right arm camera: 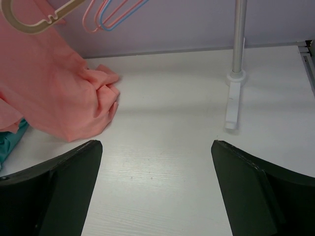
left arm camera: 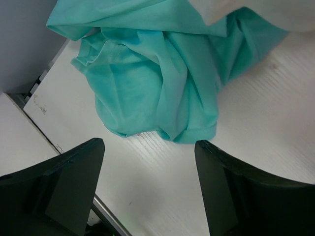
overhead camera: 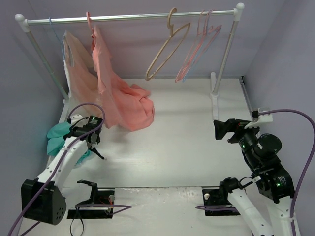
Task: Place the t-shirt on the hanger
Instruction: Flatten out the T-shirt at the center of the board.
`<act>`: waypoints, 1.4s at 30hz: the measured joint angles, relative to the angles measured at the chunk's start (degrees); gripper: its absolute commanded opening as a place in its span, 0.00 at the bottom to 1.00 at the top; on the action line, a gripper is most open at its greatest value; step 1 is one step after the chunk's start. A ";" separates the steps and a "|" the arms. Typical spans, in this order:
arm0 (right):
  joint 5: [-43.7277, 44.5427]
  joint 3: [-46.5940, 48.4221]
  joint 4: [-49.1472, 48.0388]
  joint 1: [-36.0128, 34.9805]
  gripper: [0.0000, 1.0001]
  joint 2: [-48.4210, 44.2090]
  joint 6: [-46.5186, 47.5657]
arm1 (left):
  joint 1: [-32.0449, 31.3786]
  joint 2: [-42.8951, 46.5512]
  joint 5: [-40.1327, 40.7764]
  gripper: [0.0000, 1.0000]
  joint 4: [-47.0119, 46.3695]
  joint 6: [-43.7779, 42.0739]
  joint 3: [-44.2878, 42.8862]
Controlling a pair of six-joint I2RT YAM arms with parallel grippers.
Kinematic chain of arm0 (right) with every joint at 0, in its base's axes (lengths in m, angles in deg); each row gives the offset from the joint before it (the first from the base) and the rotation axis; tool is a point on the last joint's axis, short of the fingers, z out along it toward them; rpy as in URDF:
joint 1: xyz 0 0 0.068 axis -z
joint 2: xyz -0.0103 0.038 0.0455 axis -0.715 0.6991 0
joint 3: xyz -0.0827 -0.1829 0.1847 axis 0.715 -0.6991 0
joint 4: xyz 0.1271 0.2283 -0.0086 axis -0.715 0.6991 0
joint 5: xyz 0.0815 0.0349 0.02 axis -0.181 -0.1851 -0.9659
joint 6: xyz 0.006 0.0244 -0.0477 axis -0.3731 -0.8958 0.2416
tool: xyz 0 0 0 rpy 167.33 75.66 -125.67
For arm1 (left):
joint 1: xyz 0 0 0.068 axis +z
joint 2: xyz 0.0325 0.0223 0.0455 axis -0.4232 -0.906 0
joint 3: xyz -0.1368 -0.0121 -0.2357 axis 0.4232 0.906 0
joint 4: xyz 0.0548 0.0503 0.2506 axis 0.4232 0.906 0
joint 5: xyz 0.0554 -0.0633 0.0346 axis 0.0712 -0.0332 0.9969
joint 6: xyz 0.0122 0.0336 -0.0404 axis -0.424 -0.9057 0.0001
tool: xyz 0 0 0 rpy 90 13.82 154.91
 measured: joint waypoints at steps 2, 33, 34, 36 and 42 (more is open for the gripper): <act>-0.22 0.00 0.02 0.00 1.00 -1.07 -0.04 | 2.38 -2.97 0.13 0.75 -2.01 0.52 0.96; -3.63 3.21 -2.64 0.00 1.00 6.49 1.75 | -13.44 14.32 -45.00 0.00 -6.25 -0.22 2.21; -3.76 3.41 -3.21 0.00 1.00 7.17 1.75 | -15.50 12.61 -46.64 0.00 -6.25 -0.26 0.70; -4.07 3.98 -4.09 0.00 1.00 8.70 1.75 | -19.74 8.22 -49.53 0.00 -6.54 -0.85 -4.35; -5.29 6.32 -5.46 0.00 1.00 13.51 1.64 | -34.03 -10.51 -51.10 0.00 -7.82 -6.16 -28.81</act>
